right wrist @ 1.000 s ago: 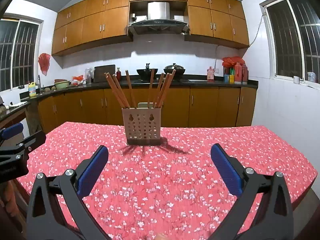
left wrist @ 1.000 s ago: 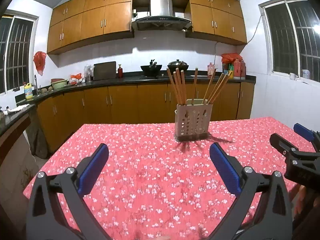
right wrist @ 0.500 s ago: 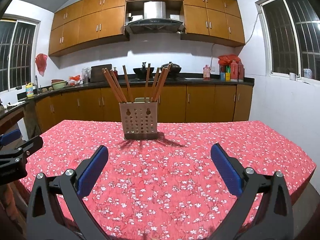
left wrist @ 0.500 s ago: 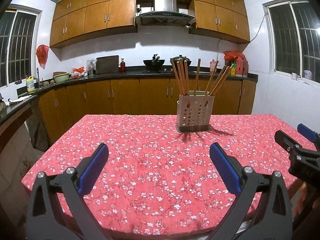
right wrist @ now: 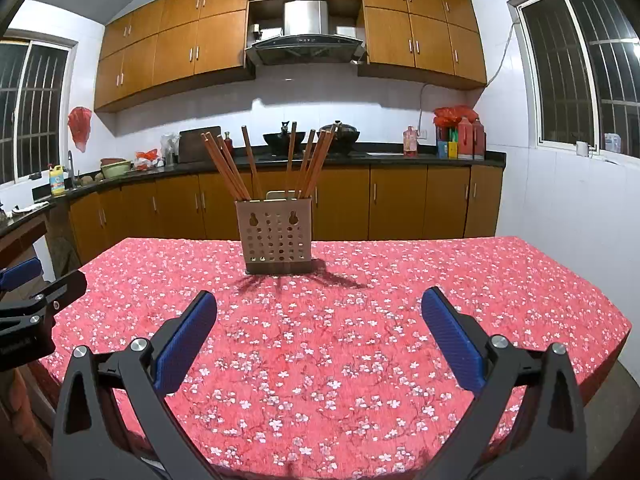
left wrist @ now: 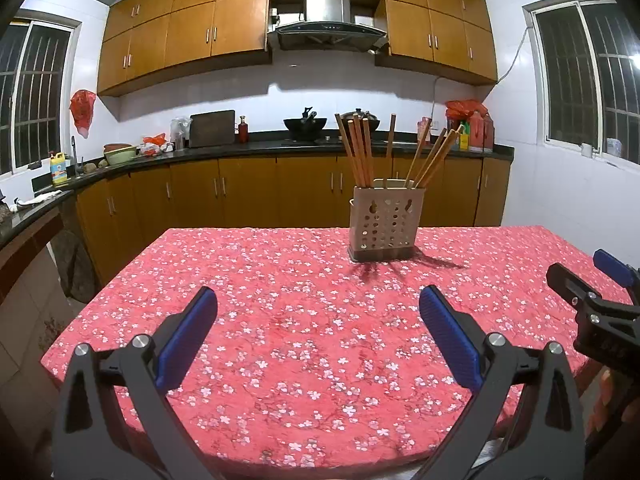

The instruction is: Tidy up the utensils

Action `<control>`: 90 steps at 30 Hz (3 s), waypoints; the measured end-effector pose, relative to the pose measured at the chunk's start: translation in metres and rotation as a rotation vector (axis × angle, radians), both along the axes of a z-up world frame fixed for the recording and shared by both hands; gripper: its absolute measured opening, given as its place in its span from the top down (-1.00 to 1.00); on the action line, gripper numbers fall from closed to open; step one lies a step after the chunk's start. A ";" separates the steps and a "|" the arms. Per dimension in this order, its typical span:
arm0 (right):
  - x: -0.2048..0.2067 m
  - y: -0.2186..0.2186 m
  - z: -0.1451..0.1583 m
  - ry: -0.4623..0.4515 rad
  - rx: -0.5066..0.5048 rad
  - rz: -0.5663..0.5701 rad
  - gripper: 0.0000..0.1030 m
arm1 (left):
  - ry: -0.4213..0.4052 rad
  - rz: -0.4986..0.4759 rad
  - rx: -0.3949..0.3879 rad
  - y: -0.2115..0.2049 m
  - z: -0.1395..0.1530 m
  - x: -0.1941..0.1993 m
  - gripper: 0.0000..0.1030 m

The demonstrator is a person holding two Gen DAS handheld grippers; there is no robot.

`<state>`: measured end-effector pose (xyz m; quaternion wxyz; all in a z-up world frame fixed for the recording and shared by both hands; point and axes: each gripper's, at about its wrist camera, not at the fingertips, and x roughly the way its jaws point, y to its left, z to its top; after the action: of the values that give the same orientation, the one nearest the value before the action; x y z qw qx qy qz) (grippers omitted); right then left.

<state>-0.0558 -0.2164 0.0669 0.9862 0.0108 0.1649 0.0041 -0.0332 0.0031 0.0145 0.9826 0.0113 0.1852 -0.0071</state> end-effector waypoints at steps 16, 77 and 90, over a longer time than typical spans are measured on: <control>0.002 0.000 -0.002 0.017 0.002 -0.017 -0.97 | 0.011 -0.005 0.005 -0.006 -0.002 0.004 -0.92; 0.002 -0.002 -0.007 0.027 0.016 -0.024 -0.97 | 0.008 0.000 0.011 -0.010 -0.002 0.002 -0.92; 0.002 -0.001 -0.009 0.029 0.018 -0.023 -0.97 | 0.012 -0.003 0.012 -0.010 -0.008 0.002 -0.92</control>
<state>-0.0540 -0.2179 0.0580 0.9836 0.0217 0.1789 -0.0061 -0.0316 -0.0067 0.0061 0.9813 0.0176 0.1913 -0.0076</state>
